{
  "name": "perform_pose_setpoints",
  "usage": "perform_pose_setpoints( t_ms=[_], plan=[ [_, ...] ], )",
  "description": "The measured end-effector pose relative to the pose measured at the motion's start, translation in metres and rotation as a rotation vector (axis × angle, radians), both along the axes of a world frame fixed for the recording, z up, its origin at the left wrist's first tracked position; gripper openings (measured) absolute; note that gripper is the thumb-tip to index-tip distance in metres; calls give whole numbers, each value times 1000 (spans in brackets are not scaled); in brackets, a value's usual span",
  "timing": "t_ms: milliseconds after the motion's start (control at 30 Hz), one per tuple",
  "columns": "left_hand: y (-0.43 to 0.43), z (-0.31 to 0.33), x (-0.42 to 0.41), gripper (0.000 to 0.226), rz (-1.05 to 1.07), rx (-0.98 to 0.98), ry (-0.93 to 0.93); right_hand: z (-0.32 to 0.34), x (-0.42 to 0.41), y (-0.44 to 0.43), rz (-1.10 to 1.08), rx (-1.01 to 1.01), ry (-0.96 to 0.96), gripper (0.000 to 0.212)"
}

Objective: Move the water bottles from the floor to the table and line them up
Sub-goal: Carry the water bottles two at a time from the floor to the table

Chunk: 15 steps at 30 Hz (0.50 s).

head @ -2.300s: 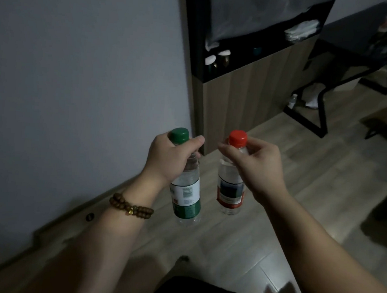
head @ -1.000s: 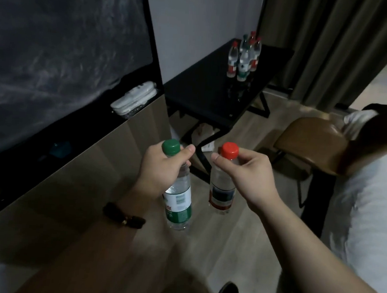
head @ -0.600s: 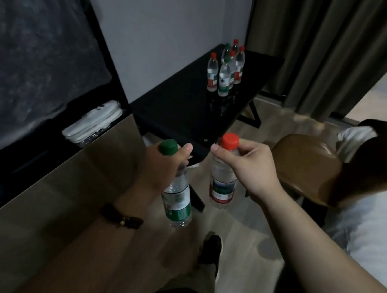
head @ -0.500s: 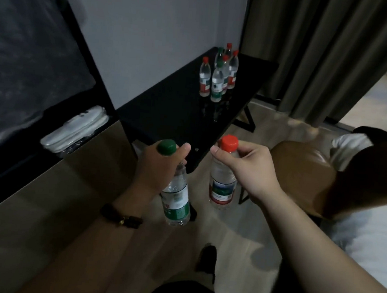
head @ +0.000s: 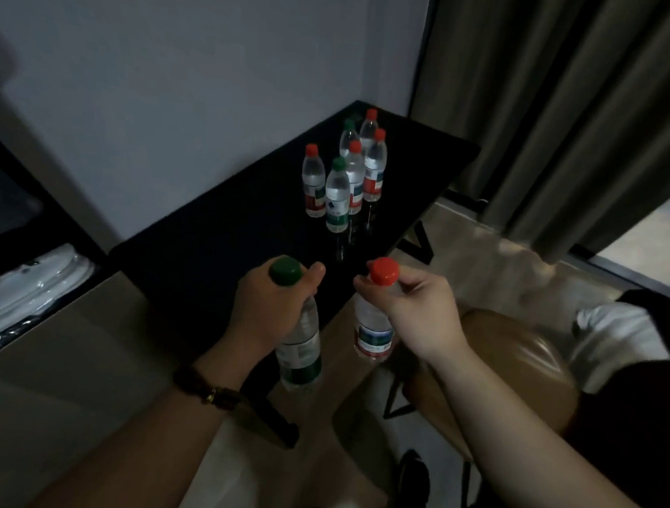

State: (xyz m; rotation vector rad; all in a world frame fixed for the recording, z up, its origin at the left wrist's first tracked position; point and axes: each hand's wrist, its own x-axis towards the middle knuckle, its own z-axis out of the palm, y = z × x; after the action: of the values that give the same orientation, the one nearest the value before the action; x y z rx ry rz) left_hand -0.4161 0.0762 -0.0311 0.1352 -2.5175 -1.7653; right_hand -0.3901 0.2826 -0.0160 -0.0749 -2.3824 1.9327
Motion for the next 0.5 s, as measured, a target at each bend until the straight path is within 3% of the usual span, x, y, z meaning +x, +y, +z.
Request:
perform_pose_setpoints(
  t_ms=[267,500],
  plan=[
    [65,0,-37,37,267,63,-61,-7,-110,58,254,67,-124,17],
    [77,7,-72,28,309,-71,9,-1,-186,71,405,123,-115,33]
  ],
)
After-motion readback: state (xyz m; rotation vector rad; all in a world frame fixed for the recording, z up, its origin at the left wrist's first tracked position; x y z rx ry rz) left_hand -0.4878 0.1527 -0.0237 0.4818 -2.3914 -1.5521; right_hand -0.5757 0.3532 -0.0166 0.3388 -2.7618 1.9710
